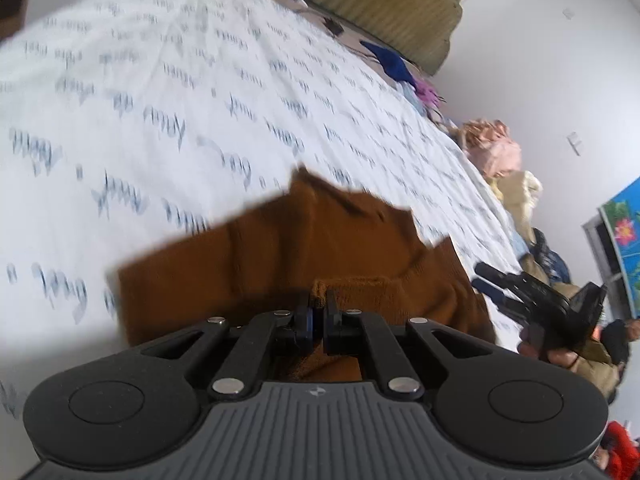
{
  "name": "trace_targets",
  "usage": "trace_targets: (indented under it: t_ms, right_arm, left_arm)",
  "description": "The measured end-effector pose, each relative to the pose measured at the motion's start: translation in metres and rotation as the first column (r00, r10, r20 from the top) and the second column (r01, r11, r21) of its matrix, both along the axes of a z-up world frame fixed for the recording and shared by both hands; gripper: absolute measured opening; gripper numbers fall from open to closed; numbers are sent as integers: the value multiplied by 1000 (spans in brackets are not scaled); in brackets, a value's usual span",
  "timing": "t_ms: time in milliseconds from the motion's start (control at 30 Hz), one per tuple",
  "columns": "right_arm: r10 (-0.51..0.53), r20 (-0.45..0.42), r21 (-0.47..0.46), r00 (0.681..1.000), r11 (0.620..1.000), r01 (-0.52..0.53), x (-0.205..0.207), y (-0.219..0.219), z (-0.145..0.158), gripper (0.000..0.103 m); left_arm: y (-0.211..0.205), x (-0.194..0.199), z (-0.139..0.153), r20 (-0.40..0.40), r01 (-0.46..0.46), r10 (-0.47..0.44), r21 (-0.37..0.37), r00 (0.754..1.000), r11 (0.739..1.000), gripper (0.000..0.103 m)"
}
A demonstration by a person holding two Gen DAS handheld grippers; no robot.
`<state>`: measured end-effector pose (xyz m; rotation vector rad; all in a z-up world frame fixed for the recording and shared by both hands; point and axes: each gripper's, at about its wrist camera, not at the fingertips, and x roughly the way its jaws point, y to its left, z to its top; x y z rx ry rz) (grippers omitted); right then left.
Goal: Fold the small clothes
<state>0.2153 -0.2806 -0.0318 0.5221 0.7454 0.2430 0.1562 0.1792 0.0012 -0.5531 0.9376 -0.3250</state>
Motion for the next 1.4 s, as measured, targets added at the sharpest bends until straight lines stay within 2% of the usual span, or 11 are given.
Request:
trace_targets:
  t_ms: [33,300,333,400,533,767,867,1033,1200,1300,1400]
  right_arm:
    - [-2,-11,8,1000,1000,3,5,-2,-2,58]
    - [141,-128,37,982,990,-138,66,-12,-22,58]
    - [169,-127,37,977,985,-166,71,-10,-24,52]
    - [202,-143,20,969,979,-201,77,-3,-28,13]
    - [227,-146,-7,963,973,-231,76,8,-24,11]
    - [89,53,72,995,993,-93,54,-8,12,10]
    - [30,101,-3,994,1000,-29,49,-7,19,10]
    - [29,-92,-192,995,980,-46,75,14,-30,6]
    - [-73,34,-275,997,958,80,38,12,4,32]
    - [55,116,-332,992,943,-14,-12,10,33,33]
    - [82,143,-297,986,954,-37,-68,-9,48,53]
  left_arm:
    - [1,6,3,3,-11,11,14,1000,1000,4]
    - [1,49,1,12,-85,84,94,996,992,4]
    - [1,55,0,10,-90,89,97,996,991,4]
    - [2,64,-1,13,-103,102,101,995,989,4]
    - [5,75,-3,17,-127,126,97,992,987,4]
    - [6,85,4,57,-172,167,111,984,979,4]
    - [4,93,5,75,-205,195,161,978,966,4]
    - [-1,113,-31,-8,-250,264,291,965,923,5]
    - [9,94,-9,30,-233,233,257,972,938,6]
    - [24,66,10,13,-170,170,155,985,973,6]
    - [37,23,16,1,-135,136,95,991,986,6]
